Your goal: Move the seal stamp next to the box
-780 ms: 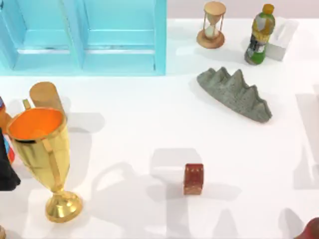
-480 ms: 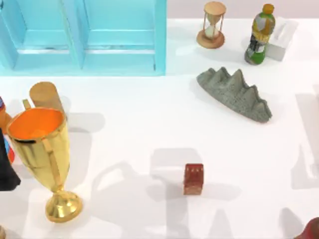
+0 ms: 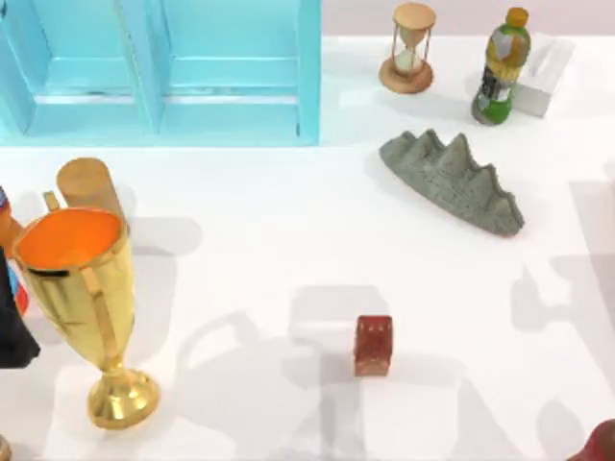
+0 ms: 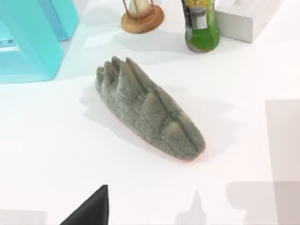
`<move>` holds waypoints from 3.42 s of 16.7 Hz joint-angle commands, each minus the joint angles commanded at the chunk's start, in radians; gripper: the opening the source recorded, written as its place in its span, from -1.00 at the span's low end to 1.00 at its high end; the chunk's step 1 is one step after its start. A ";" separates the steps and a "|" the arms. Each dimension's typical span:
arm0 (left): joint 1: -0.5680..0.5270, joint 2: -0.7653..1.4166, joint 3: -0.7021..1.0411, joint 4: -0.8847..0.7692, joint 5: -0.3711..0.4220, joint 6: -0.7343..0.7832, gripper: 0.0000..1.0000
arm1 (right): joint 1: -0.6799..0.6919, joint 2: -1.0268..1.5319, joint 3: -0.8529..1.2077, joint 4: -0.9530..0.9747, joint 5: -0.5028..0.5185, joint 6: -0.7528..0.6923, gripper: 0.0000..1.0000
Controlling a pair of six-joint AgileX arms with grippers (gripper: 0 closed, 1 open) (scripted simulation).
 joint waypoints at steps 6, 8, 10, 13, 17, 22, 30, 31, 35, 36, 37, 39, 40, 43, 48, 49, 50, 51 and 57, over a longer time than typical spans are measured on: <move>0.000 0.000 0.000 0.000 0.000 0.000 1.00 | 0.219 0.552 0.462 -0.347 0.000 0.223 1.00; 0.000 0.000 0.000 0.000 0.000 0.000 1.00 | 0.291 0.735 0.616 -0.462 0.001 0.298 1.00; 0.000 0.000 0.000 0.000 0.000 0.000 1.00 | 0.360 0.909 0.761 -0.571 0.001 0.368 1.00; 0.000 0.000 0.000 0.000 0.000 0.000 1.00 | 0.450 1.135 0.950 -0.713 0.001 0.459 1.00; 0.000 0.000 0.000 0.000 0.000 0.000 1.00 | 0.535 1.346 1.126 -0.845 0.001 0.544 1.00; 0.000 0.000 0.000 0.000 0.000 0.000 1.00 | 0.560 1.409 1.179 -0.885 0.001 0.569 1.00; 0.000 0.000 0.000 0.000 0.000 0.000 1.00 | 0.559 1.439 1.091 -0.767 0.002 0.568 1.00; 0.000 0.000 0.000 0.000 0.000 0.000 1.00 | 0.560 1.453 1.059 -0.717 0.002 0.569 1.00; 0.000 0.000 0.000 0.000 0.000 0.000 1.00 | 0.562 1.501 0.942 -0.549 0.002 0.573 1.00; 0.000 0.000 0.000 0.000 0.000 0.000 1.00 | 0.563 1.508 0.926 -0.531 0.002 0.573 1.00; 0.000 0.000 0.000 0.000 0.000 0.000 1.00 | 0.563 1.510 0.919 -0.523 0.002 0.573 1.00; 0.000 0.000 0.000 0.000 0.000 0.000 1.00 | 0.563 1.510 0.919 -0.523 0.002 0.573 1.00; 0.000 0.000 0.000 0.000 0.000 0.000 1.00 | 0.563 1.510 0.919 -0.523 0.002 0.573 1.00; 0.000 0.000 0.000 0.000 0.000 0.000 1.00 | 0.563 1.510 0.919 -0.523 0.002 0.573 0.55; 0.000 0.000 0.000 0.000 0.000 0.000 1.00 | 0.563 1.510 0.919 -0.523 0.002 0.573 -0.21; 0.000 0.000 0.000 0.000 0.000 0.000 1.00 | 0.563 1.510 0.919 -0.523 0.002 0.573 -0.36; 0.000 0.000 0.000 0.000 0.000 0.000 1.00 | 0.563 1.510 0.919 -0.523 0.002 0.573 -0.51; 0.000 0.000 0.000 0.000 0.000 0.000 1.00 | 0.563 1.510 0.919 -0.523 0.002 0.573 -0.66; 0.000 0.000 0.000 0.000 0.000 0.000 1.00 | 0.563 1.510 0.919 -0.523 0.002 0.573 -1.00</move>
